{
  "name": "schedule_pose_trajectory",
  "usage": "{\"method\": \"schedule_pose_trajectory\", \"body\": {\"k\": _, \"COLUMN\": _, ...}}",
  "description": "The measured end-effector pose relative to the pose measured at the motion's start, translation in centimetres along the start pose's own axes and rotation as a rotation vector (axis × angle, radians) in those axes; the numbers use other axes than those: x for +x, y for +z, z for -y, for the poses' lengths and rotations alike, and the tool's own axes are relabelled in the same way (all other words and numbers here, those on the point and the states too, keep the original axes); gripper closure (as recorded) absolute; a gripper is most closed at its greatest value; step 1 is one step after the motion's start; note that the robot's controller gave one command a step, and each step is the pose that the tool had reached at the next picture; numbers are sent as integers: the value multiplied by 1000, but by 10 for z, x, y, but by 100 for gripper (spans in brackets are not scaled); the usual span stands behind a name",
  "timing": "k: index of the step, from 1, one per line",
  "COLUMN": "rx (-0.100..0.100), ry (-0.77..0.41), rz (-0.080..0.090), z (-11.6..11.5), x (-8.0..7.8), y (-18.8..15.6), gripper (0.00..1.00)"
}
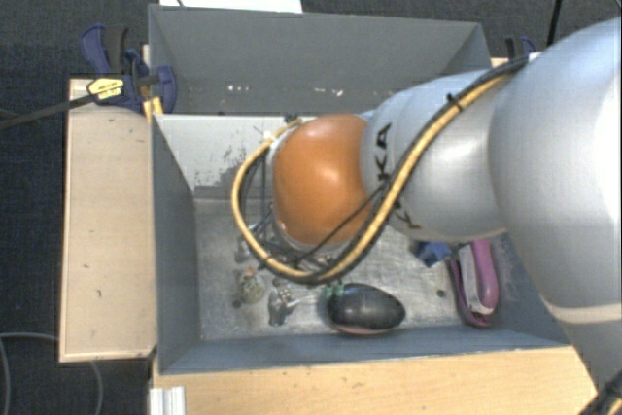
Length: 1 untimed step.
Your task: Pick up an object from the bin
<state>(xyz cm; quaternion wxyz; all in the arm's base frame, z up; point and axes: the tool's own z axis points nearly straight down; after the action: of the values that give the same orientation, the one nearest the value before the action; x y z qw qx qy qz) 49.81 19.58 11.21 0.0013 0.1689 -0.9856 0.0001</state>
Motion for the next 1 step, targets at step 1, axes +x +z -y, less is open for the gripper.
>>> {"method": "schedule_pose_trajectory", "body": {"k": 1, "rx": 0, "ry": -8, "rz": 5, "z": 25, "x": -23, "y": 43, "gripper": 0}}
